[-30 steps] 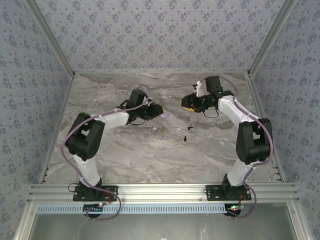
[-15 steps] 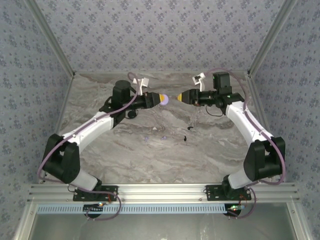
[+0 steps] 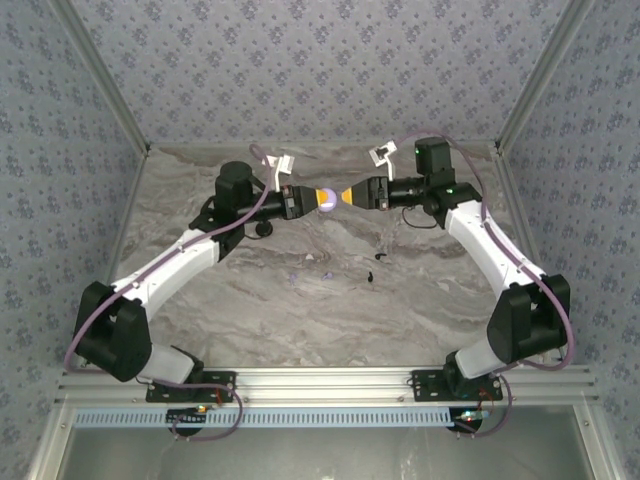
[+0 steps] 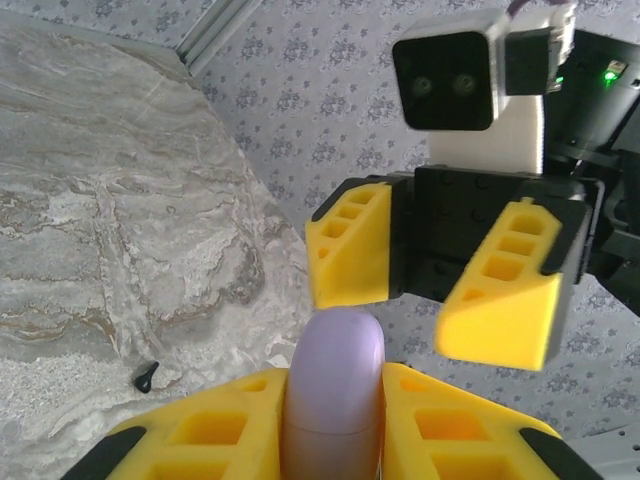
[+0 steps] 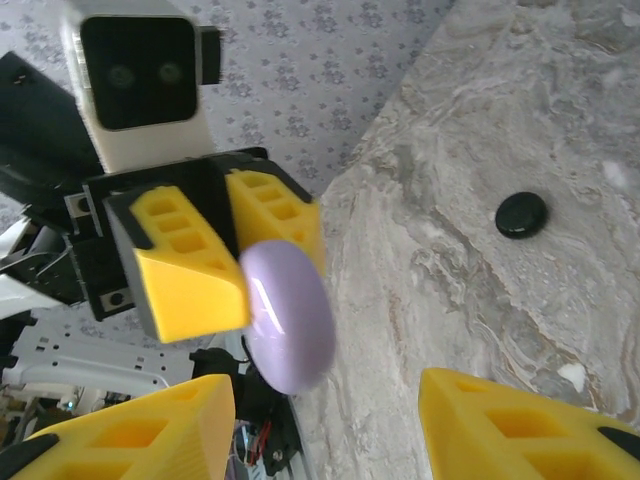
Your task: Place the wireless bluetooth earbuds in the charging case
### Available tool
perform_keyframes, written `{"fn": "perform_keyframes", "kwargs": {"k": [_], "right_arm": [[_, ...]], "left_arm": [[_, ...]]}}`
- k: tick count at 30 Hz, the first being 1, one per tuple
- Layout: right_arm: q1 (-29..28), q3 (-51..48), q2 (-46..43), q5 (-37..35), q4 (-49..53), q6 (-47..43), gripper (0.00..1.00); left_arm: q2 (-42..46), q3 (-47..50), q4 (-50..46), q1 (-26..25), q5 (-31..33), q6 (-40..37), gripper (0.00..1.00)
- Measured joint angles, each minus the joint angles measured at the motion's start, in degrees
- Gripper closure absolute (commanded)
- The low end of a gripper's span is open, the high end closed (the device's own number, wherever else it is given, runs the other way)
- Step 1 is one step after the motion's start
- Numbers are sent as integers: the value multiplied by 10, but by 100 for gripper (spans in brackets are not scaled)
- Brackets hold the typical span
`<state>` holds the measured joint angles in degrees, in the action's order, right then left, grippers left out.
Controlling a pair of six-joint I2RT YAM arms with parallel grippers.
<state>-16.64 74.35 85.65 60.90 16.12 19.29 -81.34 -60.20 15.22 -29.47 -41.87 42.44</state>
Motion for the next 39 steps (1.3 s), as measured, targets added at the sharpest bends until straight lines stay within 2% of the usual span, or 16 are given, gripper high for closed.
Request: {"fn": "perform_keyframes", "kwargs": {"k": [8, 18, 30, 34, 39], "right_arm": [[-22, 24, 4, 9, 14, -21, 48], [-23, 30, 20, 16, 25, -31, 53], [-26, 30, 26, 30, 32, -40, 71], [-25, 31, 26, 30, 34, -42, 78], [-22, 32, 26, 30, 39, -42, 80]], "left_arm": [[0, 0, 0, -5, -10, 0, 75], [0, 0, 1, -9, -15, 0, 74], [0, 0, 13, -14, -19, 0, 74], [0, 0, 13, -14, -19, 0, 70], [4, 0, 8, -15, -19, -10, 62]]}}
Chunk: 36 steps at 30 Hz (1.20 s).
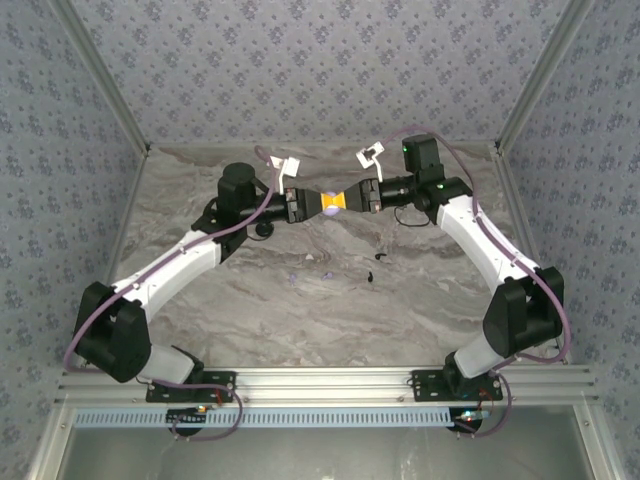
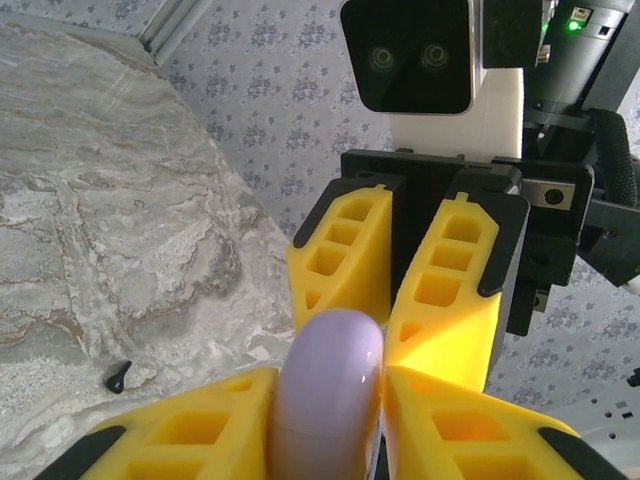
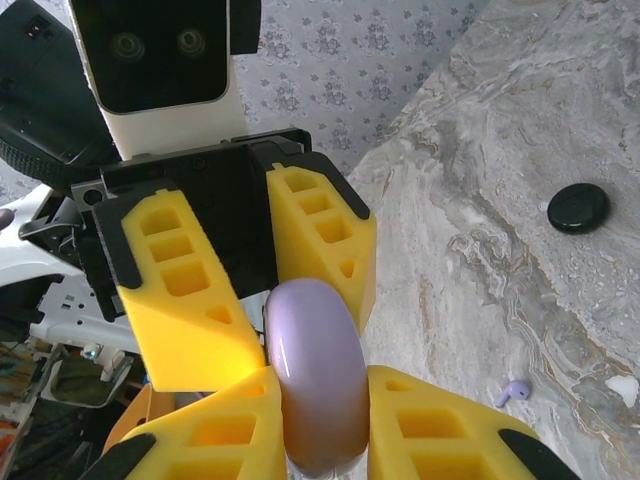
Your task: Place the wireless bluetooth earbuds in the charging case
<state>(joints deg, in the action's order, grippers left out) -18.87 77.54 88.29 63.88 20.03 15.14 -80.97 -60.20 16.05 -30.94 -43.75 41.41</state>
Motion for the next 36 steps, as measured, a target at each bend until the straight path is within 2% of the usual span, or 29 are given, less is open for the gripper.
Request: {"fn": "perform_keyframes", "kwargs": {"k": [5, 17, 36], "right_arm": [[4, 12, 0, 0, 18, -7, 80], [3, 19, 0, 3, 23, -13, 79], [-7, 23, 0, 5, 26, -19, 79]], "left_arm": [[15, 0, -20, -2, -5, -20, 54], [18, 0, -57, -4, -30, -43, 53], [2, -10, -55, -10, -32, -38, 64]]}}
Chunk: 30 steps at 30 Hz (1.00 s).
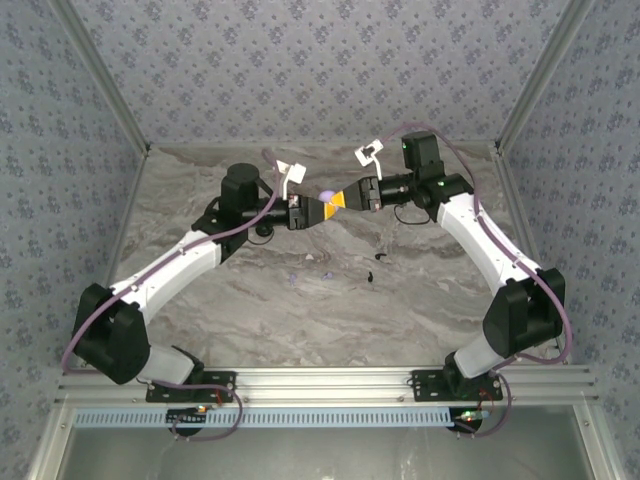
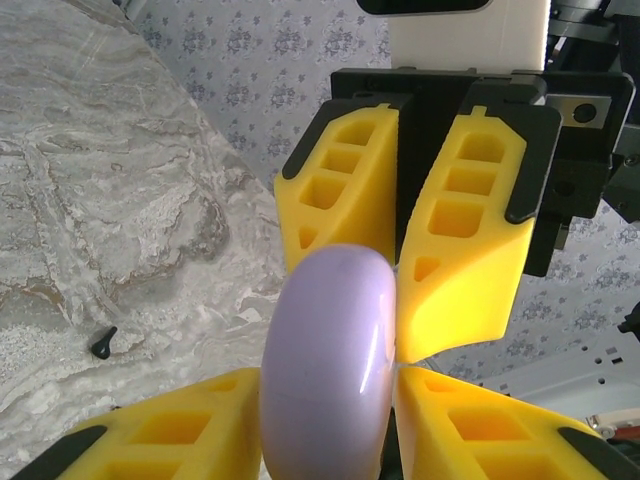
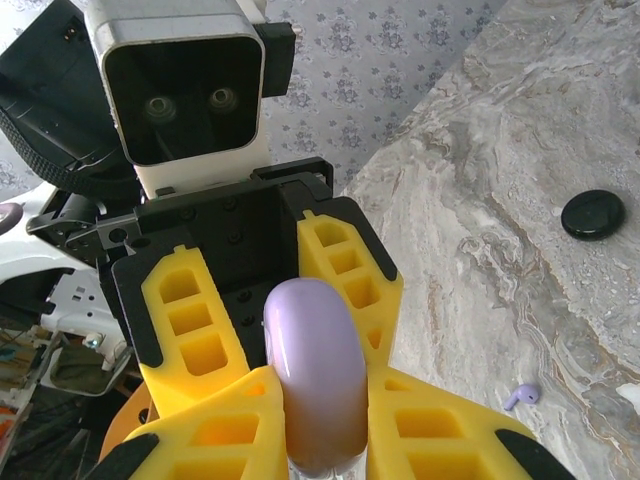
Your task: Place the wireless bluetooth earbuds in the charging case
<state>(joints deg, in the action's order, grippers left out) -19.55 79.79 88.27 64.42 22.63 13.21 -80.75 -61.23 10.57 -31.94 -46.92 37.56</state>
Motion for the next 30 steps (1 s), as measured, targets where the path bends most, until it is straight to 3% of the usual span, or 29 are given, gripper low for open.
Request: {"fn": "perform_keyframes", "kwargs": {"k": [8, 11, 15, 20, 30], "right_arm": [[0, 1, 0, 4, 14, -24, 74], [-1, 1, -2, -1, 23, -33, 56], [-2, 3, -12, -42, 43, -37, 45], [-3, 4, -43, -118, 81, -40, 43], [-21, 21, -73, -193, 157, -76, 42]], "left_arm": [[0, 0, 0, 0, -5, 6, 83], [0, 0, -1, -1, -4, 3, 84], [0, -4, -20, -3, 5, -21, 83], [5, -13, -44, -11, 37, -102, 80], [40, 65, 21, -24, 45, -293, 79]]}}
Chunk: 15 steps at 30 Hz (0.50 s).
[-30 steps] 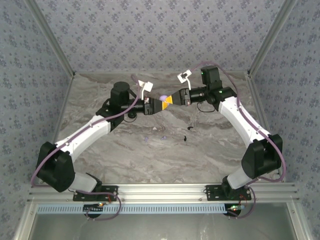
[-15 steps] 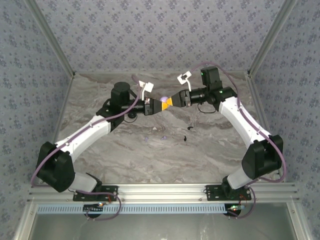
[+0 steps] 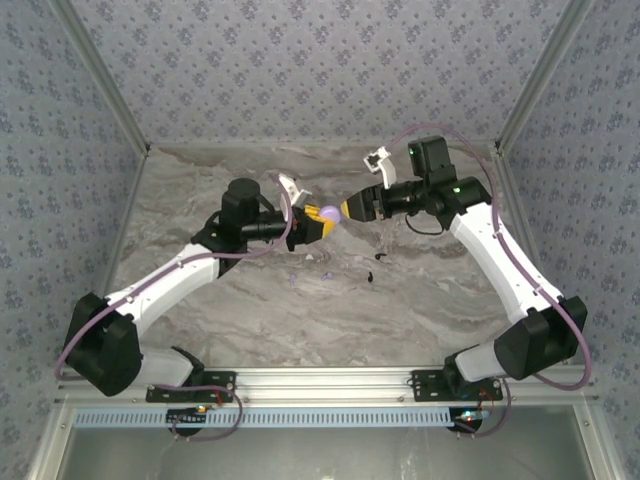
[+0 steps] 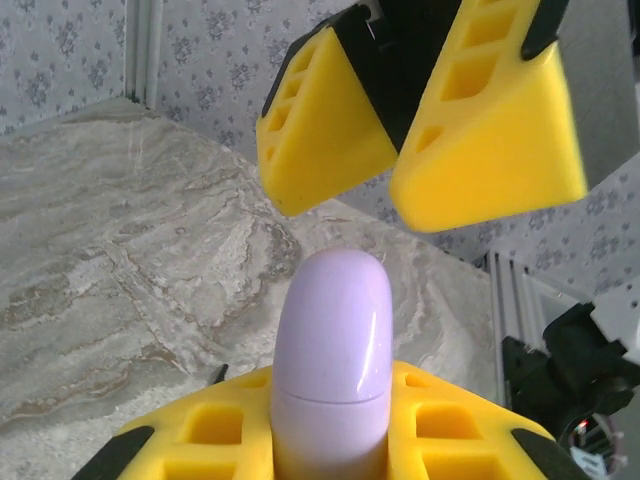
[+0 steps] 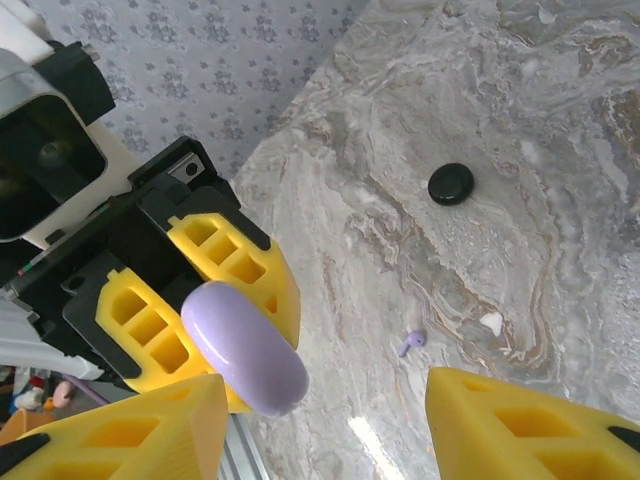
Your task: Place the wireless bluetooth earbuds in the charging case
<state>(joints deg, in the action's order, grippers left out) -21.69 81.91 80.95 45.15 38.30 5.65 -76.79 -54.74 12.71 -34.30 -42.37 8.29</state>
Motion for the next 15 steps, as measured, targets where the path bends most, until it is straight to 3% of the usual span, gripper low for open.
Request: {"fn": "perform_keyframes", "kwargs": {"k": [15], "right_arm": [[-45, 1, -2, -50, 36, -27, 42]], "left_arm": [[0, 1, 10, -13, -3, -63, 79]]}}
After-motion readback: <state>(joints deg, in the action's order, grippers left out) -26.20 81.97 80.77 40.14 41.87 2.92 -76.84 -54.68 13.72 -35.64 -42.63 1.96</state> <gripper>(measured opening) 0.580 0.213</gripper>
